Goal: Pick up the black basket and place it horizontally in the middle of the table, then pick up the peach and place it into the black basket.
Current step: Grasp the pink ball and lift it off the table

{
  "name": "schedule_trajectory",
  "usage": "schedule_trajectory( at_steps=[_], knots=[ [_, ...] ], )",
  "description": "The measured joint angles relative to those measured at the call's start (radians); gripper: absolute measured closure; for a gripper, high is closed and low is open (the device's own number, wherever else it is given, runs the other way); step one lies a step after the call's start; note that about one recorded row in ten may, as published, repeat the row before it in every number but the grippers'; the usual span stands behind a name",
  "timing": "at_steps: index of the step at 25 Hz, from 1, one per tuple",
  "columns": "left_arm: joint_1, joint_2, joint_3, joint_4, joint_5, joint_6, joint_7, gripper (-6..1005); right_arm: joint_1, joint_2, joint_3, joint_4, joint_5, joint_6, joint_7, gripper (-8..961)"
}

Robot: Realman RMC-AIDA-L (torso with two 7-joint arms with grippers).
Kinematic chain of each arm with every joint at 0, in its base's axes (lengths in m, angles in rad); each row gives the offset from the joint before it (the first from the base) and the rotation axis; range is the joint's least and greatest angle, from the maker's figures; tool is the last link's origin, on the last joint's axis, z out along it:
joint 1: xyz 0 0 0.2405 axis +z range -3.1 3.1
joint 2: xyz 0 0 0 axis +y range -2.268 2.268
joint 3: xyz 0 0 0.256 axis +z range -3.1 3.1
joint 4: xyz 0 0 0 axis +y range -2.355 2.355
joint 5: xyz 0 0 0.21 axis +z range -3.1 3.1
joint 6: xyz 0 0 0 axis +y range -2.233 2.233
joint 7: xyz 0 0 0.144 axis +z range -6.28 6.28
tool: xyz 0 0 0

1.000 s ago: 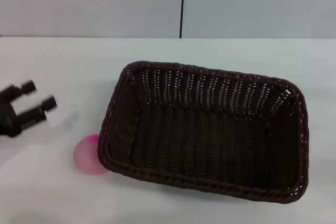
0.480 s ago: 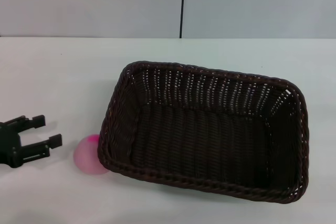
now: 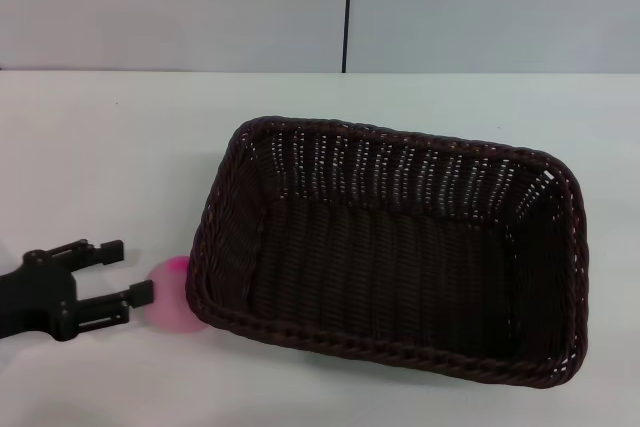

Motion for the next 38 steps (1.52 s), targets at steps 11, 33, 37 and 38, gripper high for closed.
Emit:
schedule_trajectory(
  at_steps=[11,33,37,38],
  knots=[
    [-0.005,-0.048,0.049,-0.002,0.015,-0.026,0.023,269,0.001,0.001,0.001,0.001,0.000,0.002,-0.001,459],
    [-0.032,-0.049,0.050,0.000,0.075,0.006,0.035,732,0.003,-0.001,0.001,0.001,0.000,0.026,-0.003,458],
    [-0.024,-0.034,-0.023,0.018,0.073,0.019,0.035,766,0.003,-0.001,0.001,0.001,0.000,0.026,-0.003,458],
    [-0.020,-0.031,-0.057,0.028,0.073,0.022,0.035,773,0.003,-0.001,0.001,0.001,0.000,0.026,-0.003,458]
  ],
)
